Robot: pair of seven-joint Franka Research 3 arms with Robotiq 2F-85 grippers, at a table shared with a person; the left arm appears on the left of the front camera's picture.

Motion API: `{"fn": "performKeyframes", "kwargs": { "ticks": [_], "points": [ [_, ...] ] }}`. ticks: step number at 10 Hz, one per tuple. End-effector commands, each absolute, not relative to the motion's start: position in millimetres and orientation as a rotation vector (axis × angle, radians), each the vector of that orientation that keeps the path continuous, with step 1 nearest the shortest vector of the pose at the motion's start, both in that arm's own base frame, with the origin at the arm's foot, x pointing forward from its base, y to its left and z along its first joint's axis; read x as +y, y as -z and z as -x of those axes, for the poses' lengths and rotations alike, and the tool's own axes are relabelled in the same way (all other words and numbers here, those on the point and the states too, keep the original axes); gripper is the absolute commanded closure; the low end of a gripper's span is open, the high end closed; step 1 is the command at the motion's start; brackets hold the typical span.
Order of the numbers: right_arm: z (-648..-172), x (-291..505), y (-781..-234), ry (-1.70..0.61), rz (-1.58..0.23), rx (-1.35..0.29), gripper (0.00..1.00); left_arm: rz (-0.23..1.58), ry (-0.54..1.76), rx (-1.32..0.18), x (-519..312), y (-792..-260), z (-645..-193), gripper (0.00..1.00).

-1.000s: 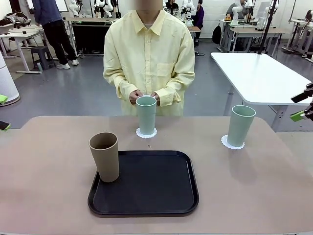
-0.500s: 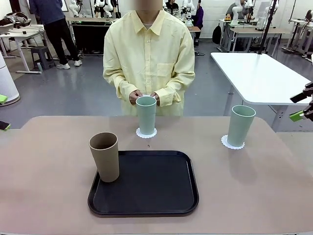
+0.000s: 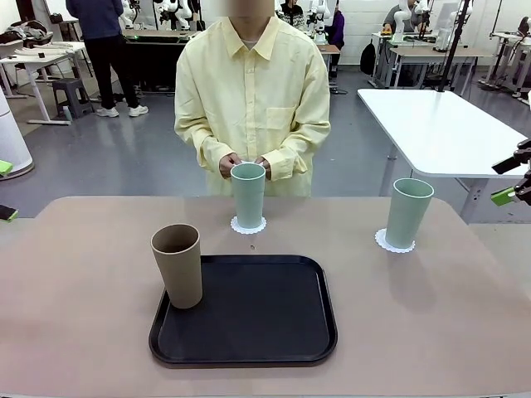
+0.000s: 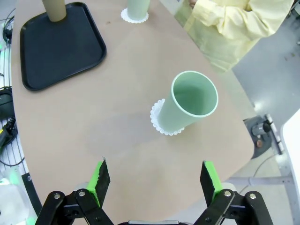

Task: Place coasters on the table and set cups on them.
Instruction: Take one Reusable plastic cup from the Flat Tray and place it on a coaster set by the human.

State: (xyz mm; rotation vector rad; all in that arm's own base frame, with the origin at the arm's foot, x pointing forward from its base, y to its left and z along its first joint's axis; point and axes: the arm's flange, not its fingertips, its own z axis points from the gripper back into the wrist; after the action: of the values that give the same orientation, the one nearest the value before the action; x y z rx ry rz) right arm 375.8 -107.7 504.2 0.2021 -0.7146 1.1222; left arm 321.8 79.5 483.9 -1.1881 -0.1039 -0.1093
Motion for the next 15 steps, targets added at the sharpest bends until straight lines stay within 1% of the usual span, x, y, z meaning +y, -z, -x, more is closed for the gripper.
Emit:
{"fn": "performKeyframes", "kwargs": {
  "ticks": [1, 2, 3, 5, 6, 7, 8, 9, 10, 11, 12, 13, 15],
  "points": [
    [-380, -119, -515, -0.875, -0.279, -0.664, 0.00, 1.196, 0.128, -0.111, 80, -483, -321, 0.00],
    [-378, -130, -524, -0.695, -0.449, -0.575, 0.00, 1.196, 0.128, -0.111, 80, -483, -321, 0.00],
    [-374, -141, -533, -0.564, -0.604, -0.481, 0.00, 1.196, 0.128, -0.111, 80, -483, -321, 0.00],
    [-371, -177, -531, -0.467, -0.885, -0.305, 0.00, 1.196, 0.128, -0.111, 80, -483, -321, 0.00],
    [-369, -185, -525, -0.475, -0.997, -0.248, 0.00, 1.196, 0.128, -0.111, 80, -483, -321, 0.00],
    [-367, -183, -518, -0.530, -1.067, -0.209, 0.00, 1.196, 0.128, -0.111, 80, -483, -321, 0.00],
    [-375, -181, -508, -0.528, -0.808, -0.285, 0.00, 1.196, 0.128, -0.111, 80, -483, -321, 0.00],
    [-350, -178, -514, -0.594, -0.962, -0.264, 0.00, 1.196, 0.128, -0.111, 80, -483, -321, 0.00],
    [-358, -184, -509, -0.571, -0.961, -0.247, 0.00, 1.196, 0.128, -0.111, 80, -483, -321, 0.00],
    [-358, -207, -492, -0.437, -1.092, -0.237, 0.00, 1.196, 0.128, -0.111, 80, -483, -321, 0.00],
    [-356, -239, -472, -0.270, -1.174, -0.277, 0.00, 1.196, 0.128, -0.111, 80, -483, -321, 0.00],
    [-350, -265, -454, -0.150, -1.215, -0.317, 0.00, 1.196, 0.128, -0.111, 80, -483, -321, 0.00],
    [-333, -294, -419, -0.047, -1.307, -0.360, 0.00, 1.196, 0.128, -0.111, 80, -483, -321, 0.00]
  ]
}}
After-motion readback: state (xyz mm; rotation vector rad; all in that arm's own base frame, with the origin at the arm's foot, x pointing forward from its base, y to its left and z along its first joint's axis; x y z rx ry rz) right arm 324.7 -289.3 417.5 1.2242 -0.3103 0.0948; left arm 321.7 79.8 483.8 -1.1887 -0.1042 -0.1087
